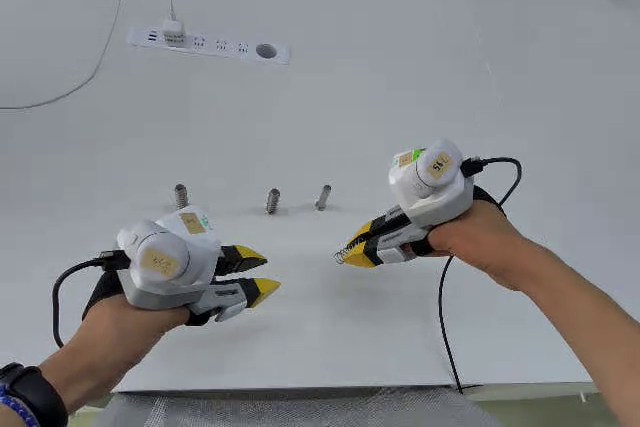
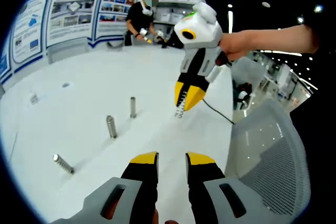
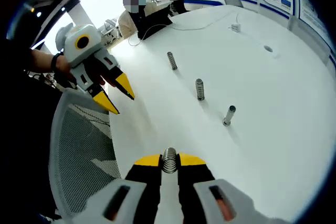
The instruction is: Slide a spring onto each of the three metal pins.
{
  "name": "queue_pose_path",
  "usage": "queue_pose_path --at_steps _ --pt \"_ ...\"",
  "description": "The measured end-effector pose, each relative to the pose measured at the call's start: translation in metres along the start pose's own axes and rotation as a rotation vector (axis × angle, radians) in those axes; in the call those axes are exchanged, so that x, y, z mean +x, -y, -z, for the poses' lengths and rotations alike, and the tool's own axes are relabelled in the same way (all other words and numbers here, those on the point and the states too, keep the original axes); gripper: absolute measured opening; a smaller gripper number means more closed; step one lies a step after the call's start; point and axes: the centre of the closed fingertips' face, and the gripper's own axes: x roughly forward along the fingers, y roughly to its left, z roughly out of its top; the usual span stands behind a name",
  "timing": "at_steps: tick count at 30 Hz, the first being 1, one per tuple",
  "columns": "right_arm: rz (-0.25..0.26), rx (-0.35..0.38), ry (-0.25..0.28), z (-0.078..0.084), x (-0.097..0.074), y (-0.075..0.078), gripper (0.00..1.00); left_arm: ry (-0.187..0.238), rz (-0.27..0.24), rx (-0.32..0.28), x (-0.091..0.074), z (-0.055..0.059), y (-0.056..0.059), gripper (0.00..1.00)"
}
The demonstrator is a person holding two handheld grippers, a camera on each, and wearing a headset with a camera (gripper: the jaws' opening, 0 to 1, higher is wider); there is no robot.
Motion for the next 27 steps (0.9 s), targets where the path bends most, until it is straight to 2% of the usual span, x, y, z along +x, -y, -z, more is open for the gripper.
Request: queue_pose_path --at_steps 7,15,27 --pt "0.037 -0.009 0.004 -0.006 -0.001 0.016 0.12 -0.004 -0.037 -0.021 -0.004 0.004 -0.011 0.25" --pt "0.071 -0.020 -0.012 -0.012 -0.005 0.038 0.12 0.012 -0.076 -0.044 -0.007 0.001 -0.025 0.29" --pt "0.111 -0.007 -0.017 -0.025 -0.009 0.052 0.12 0.011 -0.120 -0.064 -0.010 0.002 -0.037 0.42"
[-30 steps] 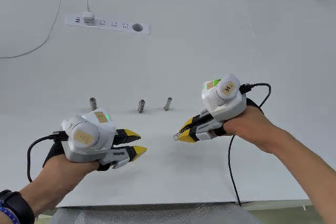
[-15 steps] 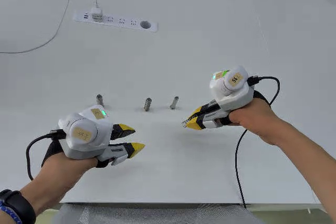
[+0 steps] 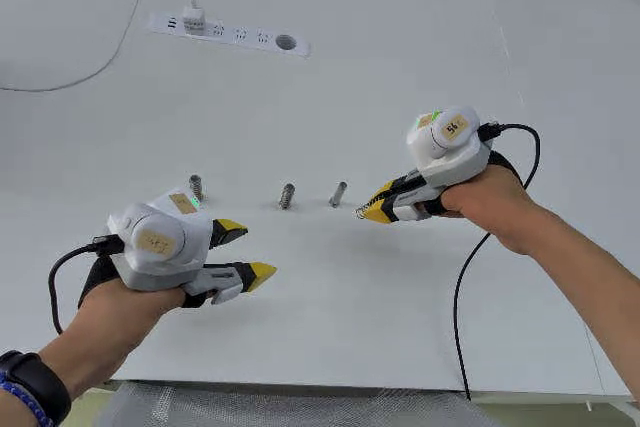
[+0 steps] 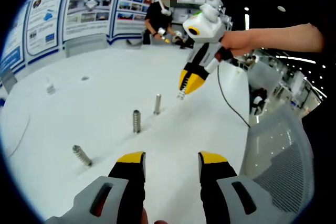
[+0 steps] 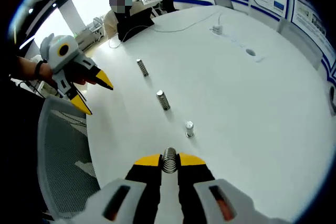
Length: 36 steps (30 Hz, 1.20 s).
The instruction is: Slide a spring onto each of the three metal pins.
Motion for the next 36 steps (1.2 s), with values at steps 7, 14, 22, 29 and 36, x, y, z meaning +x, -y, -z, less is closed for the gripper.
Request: queue_pose_path --at_steps 7,14,22,29,36 --pt "0.010 -0.010 0.000 -0.012 0.000 0.008 0.12 0.004 -0.016 -0.016 0.001 -0.001 -0.006 0.46" --pt "0.025 -0.005 -0.016 -0.015 0.003 0.018 0.12 0.002 -0.027 -0.025 0.002 -0.003 -0.008 0.52" --pt "0.019 0.001 -0.011 -0.020 0.006 0.022 0.12 -0.006 -0.038 -0.038 0.000 -0.001 -0.012 0.58" --pt "0.010 -0.010 -0.012 -0.027 0.009 0.023 0.12 0.000 -0.040 -0.051 -0.004 -0.001 -0.013 0.64" --pt "0.002 -0.025 -0.025 -0.030 0.013 0.024 0.13 -0.001 -0.044 -0.055 -0.005 -0.001 -0.013 0.65"
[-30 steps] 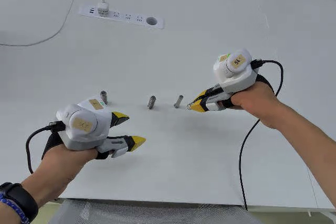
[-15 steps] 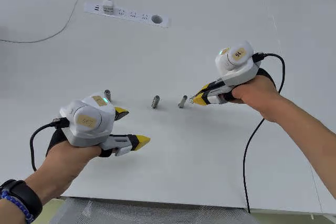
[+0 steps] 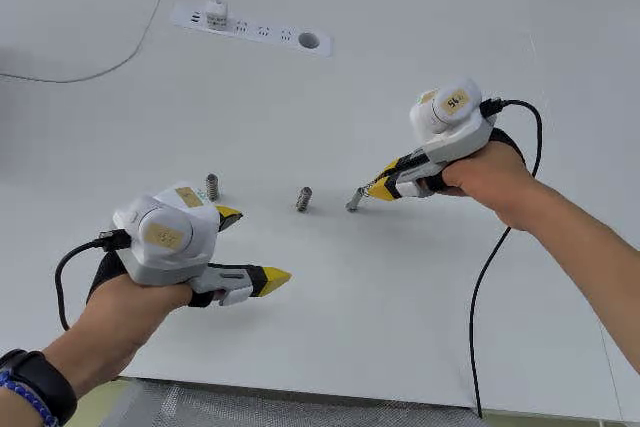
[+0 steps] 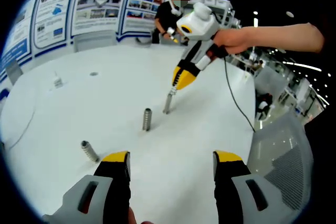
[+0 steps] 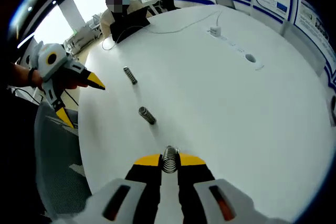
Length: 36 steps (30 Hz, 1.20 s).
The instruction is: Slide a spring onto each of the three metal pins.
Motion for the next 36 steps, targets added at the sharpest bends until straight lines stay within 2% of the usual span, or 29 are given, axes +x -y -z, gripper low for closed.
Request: queue_pose_path --at_steps 20,36 --pt "-0.017 -0.027 -0.024 -0.005 0.010 -0.005 0.13 -0.003 -0.011 -0.018 -0.004 0.005 -0.007 0.63" --pt "0.001 -0.115 -0.064 -0.005 0.015 -0.012 0.13 -0.007 -0.008 -0.017 -0.003 0.007 -0.006 0.62"
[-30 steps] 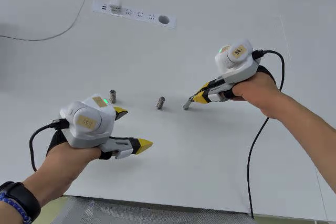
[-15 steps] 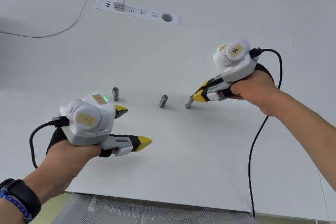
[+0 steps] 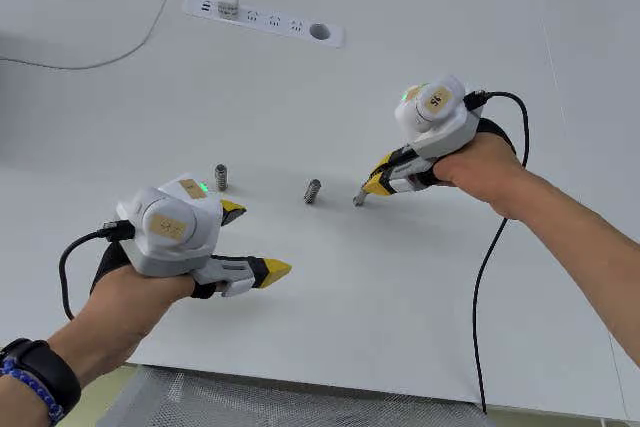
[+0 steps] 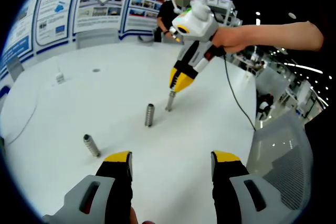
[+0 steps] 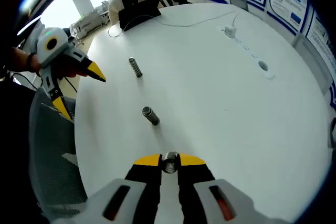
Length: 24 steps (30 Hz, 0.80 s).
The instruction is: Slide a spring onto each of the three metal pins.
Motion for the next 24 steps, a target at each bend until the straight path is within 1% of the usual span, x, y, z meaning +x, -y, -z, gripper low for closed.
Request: queue_pose_path --at_steps 4,14,24 --pt "0.007 -0.011 -0.007 0.001 0.002 0.000 0.13 -0.001 -0.002 0.000 0.000 0.001 0.000 0.62" --pt "0.015 -0.053 -0.037 0.007 0.015 0.002 0.13 -0.006 -0.004 -0.005 0.001 0.003 -0.002 0.62" --pt "0.013 -0.051 -0.045 0.014 0.029 0.005 0.13 -0.009 -0.003 -0.009 0.001 0.004 0.000 0.61"
